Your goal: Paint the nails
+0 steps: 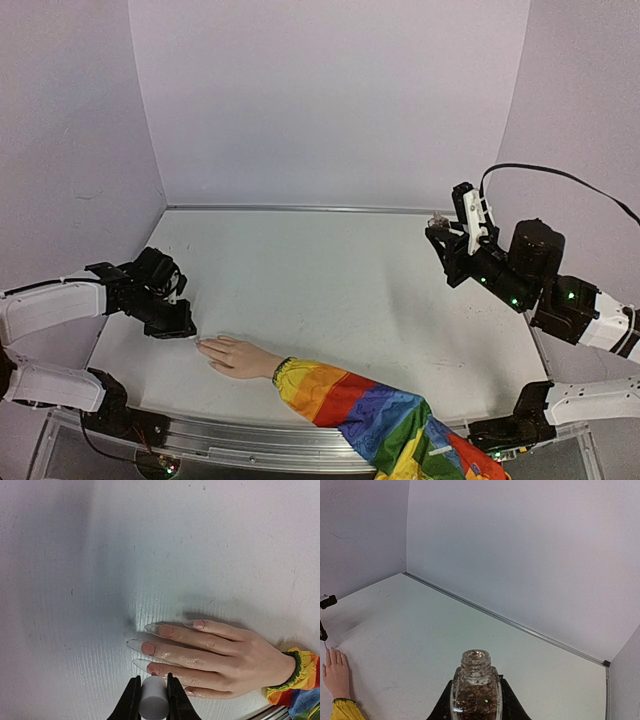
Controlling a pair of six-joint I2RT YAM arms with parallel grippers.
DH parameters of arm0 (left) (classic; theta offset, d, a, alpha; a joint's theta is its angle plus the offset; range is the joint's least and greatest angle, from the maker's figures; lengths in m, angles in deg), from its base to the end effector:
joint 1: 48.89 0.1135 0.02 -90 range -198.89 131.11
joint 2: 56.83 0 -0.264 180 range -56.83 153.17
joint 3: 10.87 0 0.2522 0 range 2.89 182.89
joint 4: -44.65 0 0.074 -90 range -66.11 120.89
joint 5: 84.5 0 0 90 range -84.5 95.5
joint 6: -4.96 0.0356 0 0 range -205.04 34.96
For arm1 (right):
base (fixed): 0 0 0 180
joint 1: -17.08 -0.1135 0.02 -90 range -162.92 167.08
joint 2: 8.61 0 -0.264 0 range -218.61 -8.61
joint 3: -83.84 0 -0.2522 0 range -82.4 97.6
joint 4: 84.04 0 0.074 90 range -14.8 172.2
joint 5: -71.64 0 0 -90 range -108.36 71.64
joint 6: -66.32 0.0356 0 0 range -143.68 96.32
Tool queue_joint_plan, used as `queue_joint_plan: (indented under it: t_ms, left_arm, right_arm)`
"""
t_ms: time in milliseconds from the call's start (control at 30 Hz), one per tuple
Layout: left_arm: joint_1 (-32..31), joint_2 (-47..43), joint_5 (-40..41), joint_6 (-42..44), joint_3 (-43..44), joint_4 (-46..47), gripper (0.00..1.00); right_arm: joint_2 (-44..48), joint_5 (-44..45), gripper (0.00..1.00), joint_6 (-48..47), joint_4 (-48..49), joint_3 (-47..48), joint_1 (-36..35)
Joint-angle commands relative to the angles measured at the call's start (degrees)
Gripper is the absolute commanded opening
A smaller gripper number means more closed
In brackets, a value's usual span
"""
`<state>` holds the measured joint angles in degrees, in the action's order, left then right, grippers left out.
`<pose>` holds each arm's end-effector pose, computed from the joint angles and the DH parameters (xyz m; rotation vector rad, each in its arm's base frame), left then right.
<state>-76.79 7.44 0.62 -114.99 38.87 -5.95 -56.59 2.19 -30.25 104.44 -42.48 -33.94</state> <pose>0.1714 -0.0942 0.1887 -0.0236 2.7749 -0.3994 0.1345 0.1463 0.3610 -0.3655 1.3010 0.4184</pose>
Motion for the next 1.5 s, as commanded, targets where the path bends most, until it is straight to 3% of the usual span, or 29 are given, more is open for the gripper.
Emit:
queue_joint_plan:
  t_ms: [0, 1467]
  left_arm:
    - [0.4, 0.9, 0.2, 1.0, 0.8, 2.2, 0.00]
    - [0.6, 3.1, 3.0, 2.2, 1.5, 2.6, 0.00]
  right_arm:
    - [0.6, 0.2, 0.00, 0.7, 3.5, 0.2, 0.2]
    - [0.6, 0.1, 0.00, 0.5, 3.5, 0.2, 0.3]
